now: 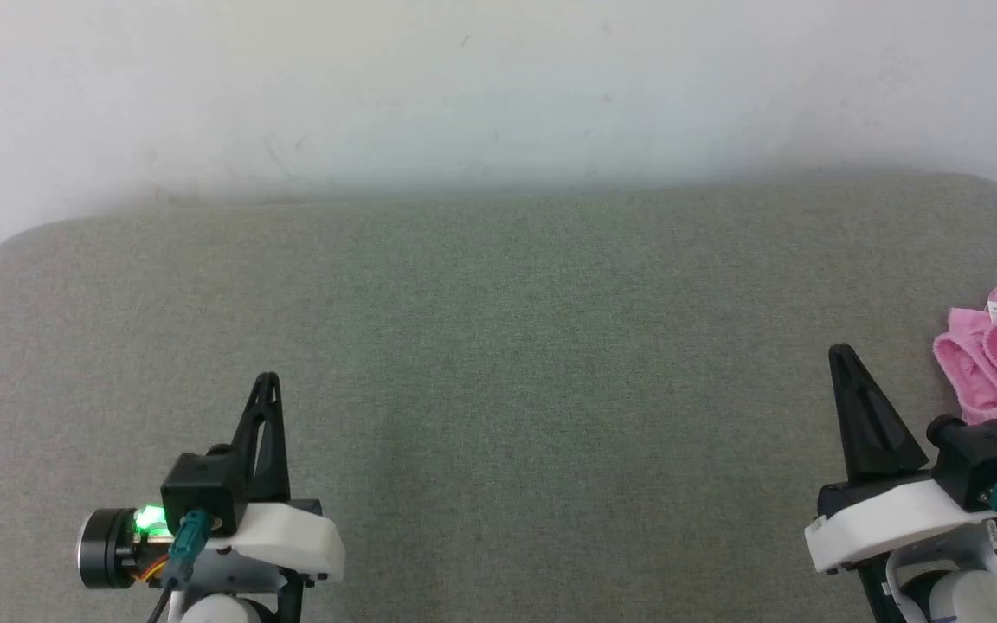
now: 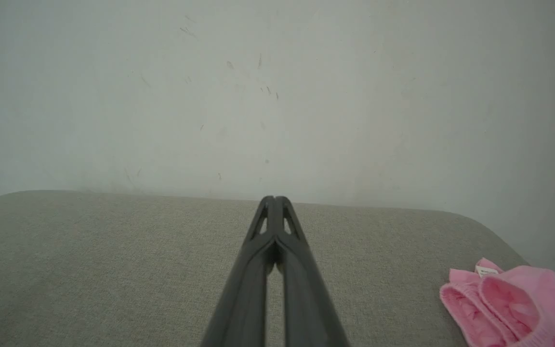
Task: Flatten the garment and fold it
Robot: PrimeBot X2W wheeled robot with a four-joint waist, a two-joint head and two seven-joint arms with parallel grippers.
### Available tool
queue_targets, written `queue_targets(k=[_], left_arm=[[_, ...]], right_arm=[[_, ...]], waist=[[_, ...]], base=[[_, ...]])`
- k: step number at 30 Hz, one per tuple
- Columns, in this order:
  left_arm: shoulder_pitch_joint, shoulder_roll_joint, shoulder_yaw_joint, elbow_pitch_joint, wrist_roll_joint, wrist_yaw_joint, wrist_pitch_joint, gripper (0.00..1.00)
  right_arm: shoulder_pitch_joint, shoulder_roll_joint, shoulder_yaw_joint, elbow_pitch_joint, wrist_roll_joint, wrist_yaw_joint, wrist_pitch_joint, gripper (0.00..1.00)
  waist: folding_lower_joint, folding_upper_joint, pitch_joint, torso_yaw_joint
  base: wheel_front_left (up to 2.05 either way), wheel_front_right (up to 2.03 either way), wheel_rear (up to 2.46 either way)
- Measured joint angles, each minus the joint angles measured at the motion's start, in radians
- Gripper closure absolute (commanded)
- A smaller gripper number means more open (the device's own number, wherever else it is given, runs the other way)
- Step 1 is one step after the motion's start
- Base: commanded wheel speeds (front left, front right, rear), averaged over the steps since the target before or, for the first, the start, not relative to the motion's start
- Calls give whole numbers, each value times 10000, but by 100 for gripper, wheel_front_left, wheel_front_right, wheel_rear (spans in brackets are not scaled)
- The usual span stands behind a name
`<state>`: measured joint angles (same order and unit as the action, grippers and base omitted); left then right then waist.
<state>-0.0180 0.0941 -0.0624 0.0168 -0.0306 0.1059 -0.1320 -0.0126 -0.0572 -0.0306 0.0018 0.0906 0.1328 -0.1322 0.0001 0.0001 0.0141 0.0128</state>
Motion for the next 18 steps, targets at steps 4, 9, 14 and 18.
queue_targets(k=[4,9,14,18], left_arm=[[0,-25,42,-6,2,-86,96,100],[1,-46,81,-12,46,-171,190,100],[1,-73,127,-15,58,-253,309,100],[1,-105,163,-21,58,-274,364,100]], right_arm=[[0,2,17,0,-35,0,90,100],[1,2,31,0,-102,0,178,100],[1,2,48,0,-171,0,276,100],[1,4,61,0,-224,0,357,100]], waist=[[0,-1,-9,-8],[0,0,-20,-18],[0,0,-31,-28],[0,0,-40,-36]], base=[[0,0,0],[0,0,0],[0,0,0],[0,0,0]])
